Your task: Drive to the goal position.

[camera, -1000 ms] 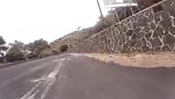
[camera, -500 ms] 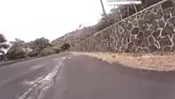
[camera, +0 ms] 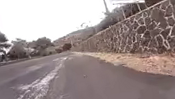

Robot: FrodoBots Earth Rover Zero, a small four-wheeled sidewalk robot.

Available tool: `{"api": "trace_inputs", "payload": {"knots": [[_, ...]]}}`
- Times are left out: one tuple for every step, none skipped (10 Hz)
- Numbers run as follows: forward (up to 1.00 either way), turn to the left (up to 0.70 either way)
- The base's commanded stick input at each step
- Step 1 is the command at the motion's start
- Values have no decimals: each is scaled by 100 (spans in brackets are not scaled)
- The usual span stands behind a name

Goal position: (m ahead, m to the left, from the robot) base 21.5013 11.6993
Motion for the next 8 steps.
{"api": "trace_inputs", "payload": {"knots": [[70,0],[70,0],[70,0],[70,0],[70,0],[70,0],[70,0],[70,0]]}}
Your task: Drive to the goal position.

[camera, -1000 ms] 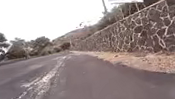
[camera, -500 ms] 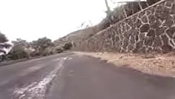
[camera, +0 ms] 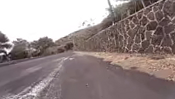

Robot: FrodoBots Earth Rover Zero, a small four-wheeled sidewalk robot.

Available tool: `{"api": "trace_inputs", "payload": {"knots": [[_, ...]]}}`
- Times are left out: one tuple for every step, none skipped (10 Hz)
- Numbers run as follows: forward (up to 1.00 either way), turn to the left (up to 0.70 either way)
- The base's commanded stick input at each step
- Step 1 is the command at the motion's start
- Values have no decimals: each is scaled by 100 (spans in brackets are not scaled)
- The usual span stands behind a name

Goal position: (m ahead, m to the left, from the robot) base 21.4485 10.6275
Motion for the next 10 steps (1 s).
{"api": "trace_inputs", "payload": {"knots": [[70,0],[70,0],[70,0],[70,0],[70,0],[70,0],[70,0],[70,0],[70,0],[70,0]]}}
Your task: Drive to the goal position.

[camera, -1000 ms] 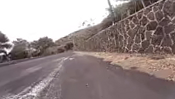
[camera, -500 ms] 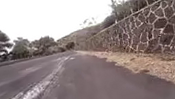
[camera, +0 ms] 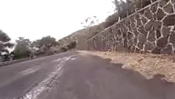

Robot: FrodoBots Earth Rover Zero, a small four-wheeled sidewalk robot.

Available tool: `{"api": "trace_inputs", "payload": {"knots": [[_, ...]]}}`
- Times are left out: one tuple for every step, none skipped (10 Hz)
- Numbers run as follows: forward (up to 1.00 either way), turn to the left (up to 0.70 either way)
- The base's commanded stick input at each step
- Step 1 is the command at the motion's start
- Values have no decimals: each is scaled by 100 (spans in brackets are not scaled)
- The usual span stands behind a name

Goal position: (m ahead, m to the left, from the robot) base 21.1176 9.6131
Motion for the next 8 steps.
{"api": "trace_inputs", "payload": {"knots": [[70,0],[70,0],[70,0],[70,0],[70,0],[70,0],[70,0],[70,0]]}}
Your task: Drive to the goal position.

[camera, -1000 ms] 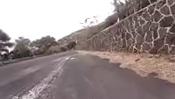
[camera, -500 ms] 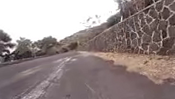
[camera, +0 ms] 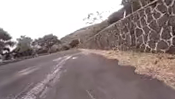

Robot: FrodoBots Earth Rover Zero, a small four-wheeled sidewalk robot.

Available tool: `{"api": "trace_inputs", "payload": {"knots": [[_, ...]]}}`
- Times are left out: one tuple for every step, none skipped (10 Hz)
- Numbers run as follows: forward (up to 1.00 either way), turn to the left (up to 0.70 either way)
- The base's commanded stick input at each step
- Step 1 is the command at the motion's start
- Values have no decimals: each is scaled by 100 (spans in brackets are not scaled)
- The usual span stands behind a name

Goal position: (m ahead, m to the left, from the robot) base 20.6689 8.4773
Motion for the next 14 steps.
{"api": "trace_inputs", "payload": {"knots": [[70,0],[70,0],[70,0],[70,0],[70,0],[70,0],[70,0],[70,-25],[70,-28],[70,-30],[70,0],[70,0],[70,0],[70,-4]]}}
